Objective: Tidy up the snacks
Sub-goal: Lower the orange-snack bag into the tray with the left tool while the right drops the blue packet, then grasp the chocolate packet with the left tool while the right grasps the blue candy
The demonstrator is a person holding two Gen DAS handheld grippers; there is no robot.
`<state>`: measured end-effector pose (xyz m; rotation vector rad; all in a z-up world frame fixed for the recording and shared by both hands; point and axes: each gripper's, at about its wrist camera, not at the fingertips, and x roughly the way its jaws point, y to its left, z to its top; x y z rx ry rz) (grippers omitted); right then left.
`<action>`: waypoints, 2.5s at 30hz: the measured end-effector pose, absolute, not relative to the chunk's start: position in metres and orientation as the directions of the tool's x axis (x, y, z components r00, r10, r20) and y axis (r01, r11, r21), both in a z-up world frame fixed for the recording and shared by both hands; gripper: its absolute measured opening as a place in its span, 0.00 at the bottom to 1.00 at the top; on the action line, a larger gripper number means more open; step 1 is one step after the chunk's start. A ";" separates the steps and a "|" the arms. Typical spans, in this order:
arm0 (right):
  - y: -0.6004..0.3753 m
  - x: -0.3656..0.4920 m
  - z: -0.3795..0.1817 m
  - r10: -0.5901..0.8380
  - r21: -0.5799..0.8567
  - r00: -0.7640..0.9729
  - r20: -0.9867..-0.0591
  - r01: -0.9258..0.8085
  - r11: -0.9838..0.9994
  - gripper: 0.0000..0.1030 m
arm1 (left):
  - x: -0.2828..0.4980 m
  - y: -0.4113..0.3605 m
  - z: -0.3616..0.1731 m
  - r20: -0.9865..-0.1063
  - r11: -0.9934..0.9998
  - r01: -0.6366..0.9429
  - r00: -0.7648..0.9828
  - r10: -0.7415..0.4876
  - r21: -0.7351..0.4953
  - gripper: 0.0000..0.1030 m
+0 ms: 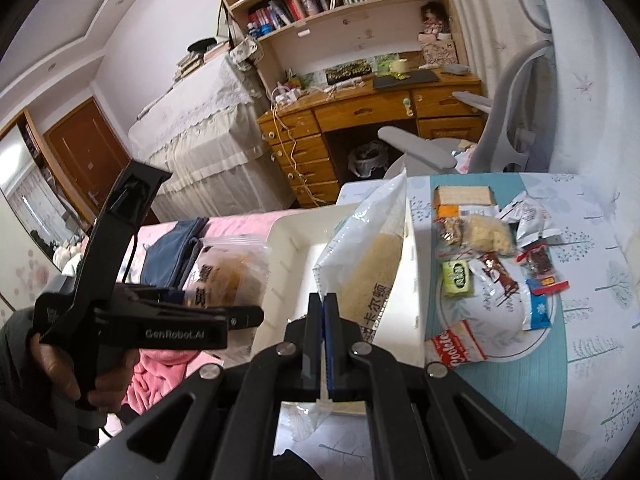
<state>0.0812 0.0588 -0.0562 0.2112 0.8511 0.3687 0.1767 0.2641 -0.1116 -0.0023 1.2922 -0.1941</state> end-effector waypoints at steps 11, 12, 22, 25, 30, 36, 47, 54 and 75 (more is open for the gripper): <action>0.061 0.085 -0.073 0.362 0.332 0.564 -0.743 -0.159 0.930 0.09 | 0.187 0.265 -0.138 -0.974 0.985 0.138 0.187 -0.125 -0.100 0.82; 0.060 0.085 -0.073 0.359 0.333 0.561 -0.746 -0.153 0.930 0.10 | 0.187 0.264 -0.137 -0.974 0.985 0.137 0.190 -0.127 -0.102 0.84; 0.038 0.079 -0.068 0.333 0.332 0.567 -0.754 -0.108 0.937 0.35 | 0.186 0.245 -0.106 -0.943 0.976 0.151 0.272 -0.194 -0.157 0.89; 0.030 0.078 -0.066 0.326 0.332 0.566 -0.757 -0.096 0.938 0.42 | 0.186 0.233 -0.098 -0.931 0.970 0.160 0.289 -0.223 -0.183 0.89; 0.011 0.078 -0.062 0.311 0.325 0.569 -0.761 -0.081 0.942 0.45 | 0.185 0.208 -0.087 -0.911 0.959 0.189 0.319 -0.262 -0.210 0.89; -0.021 0.081 -0.063 0.294 0.322 0.573 -0.765 -0.055 0.945 0.52 | 0.190 0.173 -0.080 -0.902 0.953 0.209 0.329 -0.280 -0.220 0.89; -0.083 0.102 -0.080 0.248 0.298 0.535 -0.808 0.009 0.954 0.53 | 0.208 0.097 -0.087 -0.917 0.960 0.205 0.311 -0.249 -0.191 0.89; -0.119 0.122 -0.107 0.231 0.276 0.484 -0.844 0.023 0.961 0.53 | 0.230 0.055 -0.108 -0.940 0.973 0.150 0.268 -0.210 -0.175 0.89; -0.155 0.187 -0.203 0.268 0.233 0.381 -0.885 -0.136 0.963 0.53 | 0.314 -0.015 -0.230 -0.996 0.982 -0.169 0.035 -0.081 -0.086 0.89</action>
